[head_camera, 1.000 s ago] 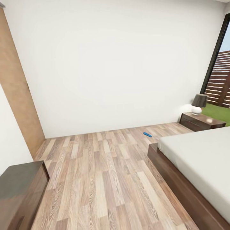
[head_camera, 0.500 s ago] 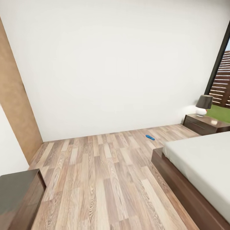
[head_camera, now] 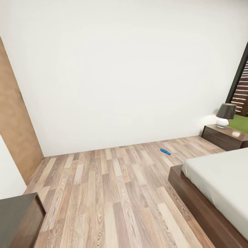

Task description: In the bedroom, move the book from the bed onto either nightstand, and place the two sandals side by side next to the bed.

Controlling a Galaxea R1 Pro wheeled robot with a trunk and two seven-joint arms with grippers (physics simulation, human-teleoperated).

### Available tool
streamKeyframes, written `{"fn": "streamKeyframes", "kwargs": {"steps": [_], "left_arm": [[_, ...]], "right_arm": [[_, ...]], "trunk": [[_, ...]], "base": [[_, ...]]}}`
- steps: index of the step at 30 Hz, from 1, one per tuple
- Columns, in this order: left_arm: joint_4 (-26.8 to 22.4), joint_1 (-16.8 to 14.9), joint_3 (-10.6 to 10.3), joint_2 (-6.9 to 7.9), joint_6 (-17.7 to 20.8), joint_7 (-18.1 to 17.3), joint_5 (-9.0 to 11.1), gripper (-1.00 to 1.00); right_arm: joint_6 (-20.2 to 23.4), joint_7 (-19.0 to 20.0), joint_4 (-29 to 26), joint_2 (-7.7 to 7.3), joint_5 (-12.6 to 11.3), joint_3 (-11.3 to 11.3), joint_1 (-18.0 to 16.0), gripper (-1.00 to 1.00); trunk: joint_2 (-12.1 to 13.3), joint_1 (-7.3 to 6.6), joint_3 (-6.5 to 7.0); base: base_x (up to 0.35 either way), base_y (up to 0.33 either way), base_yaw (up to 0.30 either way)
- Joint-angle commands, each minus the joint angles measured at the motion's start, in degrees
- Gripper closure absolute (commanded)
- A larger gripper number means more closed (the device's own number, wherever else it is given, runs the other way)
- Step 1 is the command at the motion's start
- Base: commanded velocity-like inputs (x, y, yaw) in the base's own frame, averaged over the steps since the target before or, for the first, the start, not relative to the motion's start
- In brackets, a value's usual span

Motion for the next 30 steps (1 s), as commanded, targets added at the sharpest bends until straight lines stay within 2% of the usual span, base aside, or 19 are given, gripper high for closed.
{"fn": "streamKeyframes", "kwargs": {"steps": [1,30], "left_arm": [[0.03,-0.03,0.03,-0.02,-0.15,-0.06,0.47,-1.00],[0.04,-0.03,0.03,-0.11,-0.14,-0.06,0.40,-1.00]], "right_arm": [[-0.19,-0.05,0.03,0.00,-0.19,0.02,-0.03,-1.00],[-0.19,-0.09,0.03,0.03,0.04,0.02,-0.03,-1.00]], "trunk": [[-0.03,0.03,-0.06],[-0.03,0.03,-0.06]], "base": [[0.332,0.036,0.000],[0.333,0.003,0.000]]}}
